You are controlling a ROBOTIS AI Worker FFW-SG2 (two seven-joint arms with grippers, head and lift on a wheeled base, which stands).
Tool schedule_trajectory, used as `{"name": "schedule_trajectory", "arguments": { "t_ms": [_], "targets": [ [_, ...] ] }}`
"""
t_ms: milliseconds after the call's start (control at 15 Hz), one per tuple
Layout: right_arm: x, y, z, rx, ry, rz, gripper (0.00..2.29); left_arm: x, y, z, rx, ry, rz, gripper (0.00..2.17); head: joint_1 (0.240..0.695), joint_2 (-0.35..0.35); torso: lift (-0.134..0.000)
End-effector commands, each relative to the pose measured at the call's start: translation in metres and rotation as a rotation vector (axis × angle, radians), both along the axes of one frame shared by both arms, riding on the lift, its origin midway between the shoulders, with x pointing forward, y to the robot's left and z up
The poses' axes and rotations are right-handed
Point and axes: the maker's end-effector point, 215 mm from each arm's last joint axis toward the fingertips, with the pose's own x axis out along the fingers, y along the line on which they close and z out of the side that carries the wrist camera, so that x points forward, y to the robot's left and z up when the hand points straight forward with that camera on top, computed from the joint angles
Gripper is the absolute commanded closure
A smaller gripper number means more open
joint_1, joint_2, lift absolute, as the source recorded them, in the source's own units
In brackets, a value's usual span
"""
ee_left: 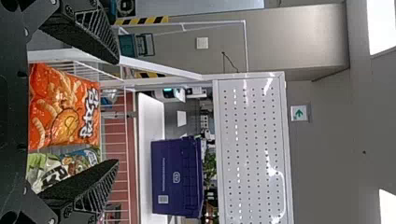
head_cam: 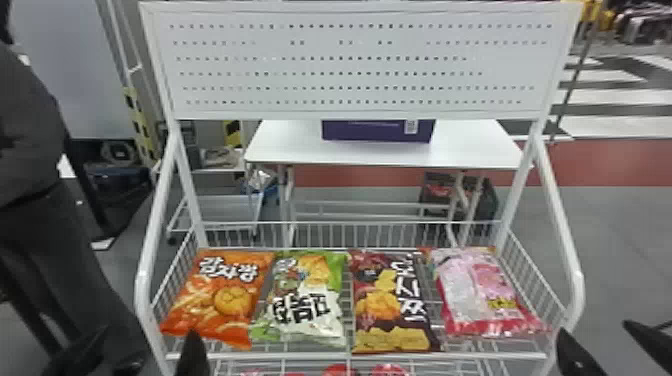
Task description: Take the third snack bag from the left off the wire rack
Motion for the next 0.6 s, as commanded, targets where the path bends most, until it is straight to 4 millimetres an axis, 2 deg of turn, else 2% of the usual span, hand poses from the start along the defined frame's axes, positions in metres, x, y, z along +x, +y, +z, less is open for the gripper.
{"name": "schedule_trajectory", "arguments": {
  "t_ms": [0, 400, 533],
  "targets": [
    [0.0003, -0.0004, -0.0003, 0.000, 0.000, -0.001, 0.12, 0.0009, -0.0002, 0.0003, 0.000, -0.002, 0.000, 0.14, 0.499, 0.000, 0.000],
    [0.0022, -0.0015, -0.0004, 0.002, -0.002, -0.003, 0.12, 0.0025, 0.0000, 0.0006, 0.000, -0.003, 0.000, 0.14, 0.499, 0.000, 0.000],
    [0.0054, -0.0013, -0.0071, 0.014, 0.008, -0.004, 0.12, 0.0028, 0.0000, 0.0012, 0.000, -0.005, 0.000, 0.14, 0.499, 0.000, 0.000]
  ]
}}
